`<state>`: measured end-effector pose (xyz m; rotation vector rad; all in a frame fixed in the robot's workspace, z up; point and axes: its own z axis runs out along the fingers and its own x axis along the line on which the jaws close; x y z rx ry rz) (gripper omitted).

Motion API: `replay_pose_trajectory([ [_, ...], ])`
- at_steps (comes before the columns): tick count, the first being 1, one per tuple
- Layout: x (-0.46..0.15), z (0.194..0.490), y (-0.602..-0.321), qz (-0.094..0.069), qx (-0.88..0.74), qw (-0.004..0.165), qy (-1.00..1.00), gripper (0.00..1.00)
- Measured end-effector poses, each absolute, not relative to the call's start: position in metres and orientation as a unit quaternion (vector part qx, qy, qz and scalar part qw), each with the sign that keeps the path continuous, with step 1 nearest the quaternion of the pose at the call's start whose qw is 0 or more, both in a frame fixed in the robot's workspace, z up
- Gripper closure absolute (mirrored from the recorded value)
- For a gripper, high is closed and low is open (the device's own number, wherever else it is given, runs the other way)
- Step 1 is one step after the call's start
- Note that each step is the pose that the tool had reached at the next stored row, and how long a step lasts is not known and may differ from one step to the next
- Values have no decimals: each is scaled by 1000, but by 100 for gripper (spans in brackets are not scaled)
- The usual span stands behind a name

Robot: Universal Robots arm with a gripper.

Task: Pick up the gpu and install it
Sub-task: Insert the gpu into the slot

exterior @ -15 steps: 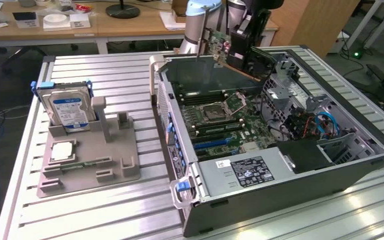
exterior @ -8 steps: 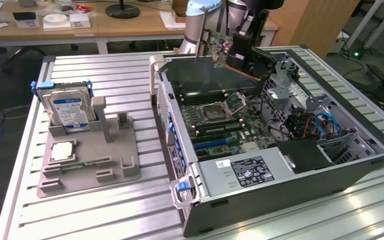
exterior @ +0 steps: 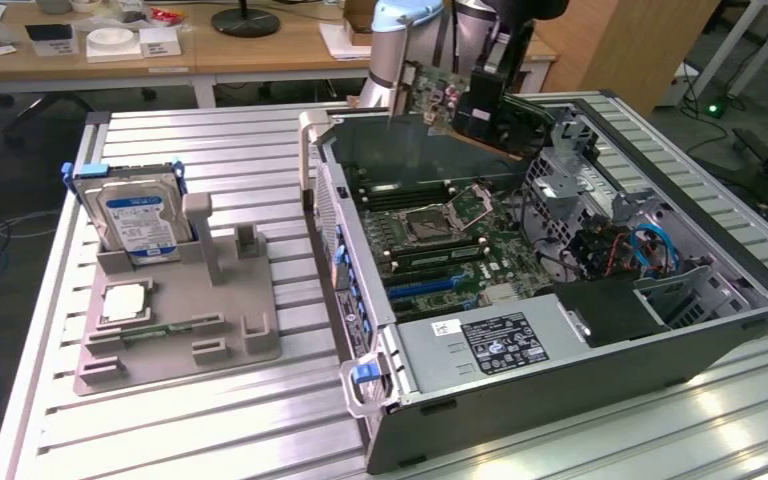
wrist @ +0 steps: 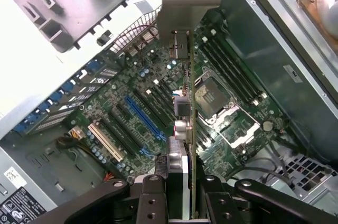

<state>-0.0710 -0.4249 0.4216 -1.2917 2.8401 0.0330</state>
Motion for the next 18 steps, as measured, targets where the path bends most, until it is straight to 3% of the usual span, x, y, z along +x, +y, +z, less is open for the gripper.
replay_pose_trajectory([
  [18,-71,421,-426,12,-505,10,863,72],
])
